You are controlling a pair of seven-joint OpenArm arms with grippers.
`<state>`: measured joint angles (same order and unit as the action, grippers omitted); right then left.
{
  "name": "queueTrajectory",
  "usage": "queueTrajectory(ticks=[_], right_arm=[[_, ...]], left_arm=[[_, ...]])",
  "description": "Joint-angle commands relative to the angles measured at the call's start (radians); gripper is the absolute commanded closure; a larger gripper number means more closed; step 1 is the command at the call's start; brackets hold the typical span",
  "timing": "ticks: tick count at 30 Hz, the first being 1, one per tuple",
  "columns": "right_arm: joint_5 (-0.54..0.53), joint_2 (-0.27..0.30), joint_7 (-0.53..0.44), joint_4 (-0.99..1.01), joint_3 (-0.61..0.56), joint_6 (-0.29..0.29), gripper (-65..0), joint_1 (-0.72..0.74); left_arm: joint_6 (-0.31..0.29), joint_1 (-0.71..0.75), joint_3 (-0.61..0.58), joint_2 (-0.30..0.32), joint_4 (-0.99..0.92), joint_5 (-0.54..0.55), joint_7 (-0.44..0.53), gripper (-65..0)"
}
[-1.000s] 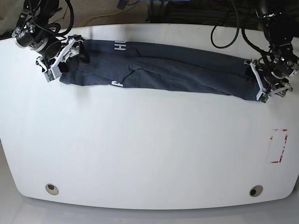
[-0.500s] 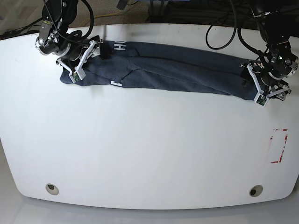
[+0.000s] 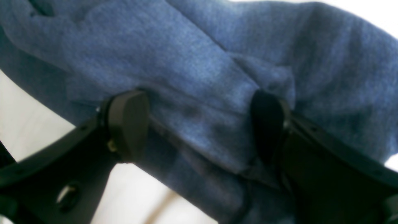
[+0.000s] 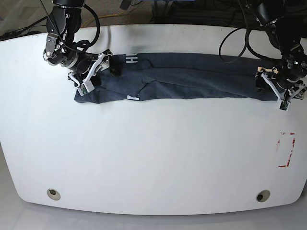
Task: Fold the T-shirt properly
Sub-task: 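Pull the folded shirt strip taut with both grippers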
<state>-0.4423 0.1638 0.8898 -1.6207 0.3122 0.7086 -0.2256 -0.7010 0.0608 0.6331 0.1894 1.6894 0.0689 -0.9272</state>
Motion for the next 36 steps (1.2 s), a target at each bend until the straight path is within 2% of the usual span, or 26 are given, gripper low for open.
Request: queueTrajectory(ticks=[1, 7, 13, 17, 21, 24, 27, 32, 36], right_arm=[[0.063, 0.003, 0.096, 0.023, -0.008, -0.010, -49.5, -0.013], [0.063, 0.003, 0.096, 0.023, -0.008, -0.010, -49.5, -0.013], [0.063, 0.003, 0.096, 0.023, -0.008, -0.010, -49.5, -0.011], [0.063, 0.003, 0.096, 0.023, -0.008, -0.010, -49.5, -0.011], [0.063, 0.003, 0.096, 0.023, -0.008, -0.010, -49.5, -0.011], [0.063, 0.003, 0.096, 0.023, -0.008, -0.010, -49.5, -0.011], [0.063, 0.001, 0.096, 0.023, -0.008, -0.010, -49.5, -0.011], [0.063, 0.001, 0.096, 0.023, -0.008, -0.010, -49.5, -0.011], [0.063, 0.000, 0.096, 0.023, -0.008, -0.010, -49.5, -0.011]], left_arm=[[0.003, -0.011, 0.041, 0.023, 0.008, 0.004, 0.017, -59.9], [0.003, -0.013, 0.078, 0.055, -0.050, 0.006, 0.017, -59.9], [0.003, -0.054, 0.074, 0.057, -0.108, 0.087, 0.017, -59.9], [0.003, -0.088, 0.070, 0.057, -0.160, 0.082, 0.017, -59.4], [0.003, -0.125, 0.052, 0.061, -0.251, 0.081, 0.018, -51.8], [0.003, -0.140, -0.006, 0.100, -0.302, 0.085, 0.018, -45.6], [0.003, -0.144, -0.032, 0.114, -0.318, 0.088, 0.020, -36.0], [0.003, -0.144, -0.032, 0.112, -0.317, 0.088, 0.020, -13.9], [0.003, -0.141, -0.032, 0.117, -0.298, 0.088, 0.020, -1.4]])
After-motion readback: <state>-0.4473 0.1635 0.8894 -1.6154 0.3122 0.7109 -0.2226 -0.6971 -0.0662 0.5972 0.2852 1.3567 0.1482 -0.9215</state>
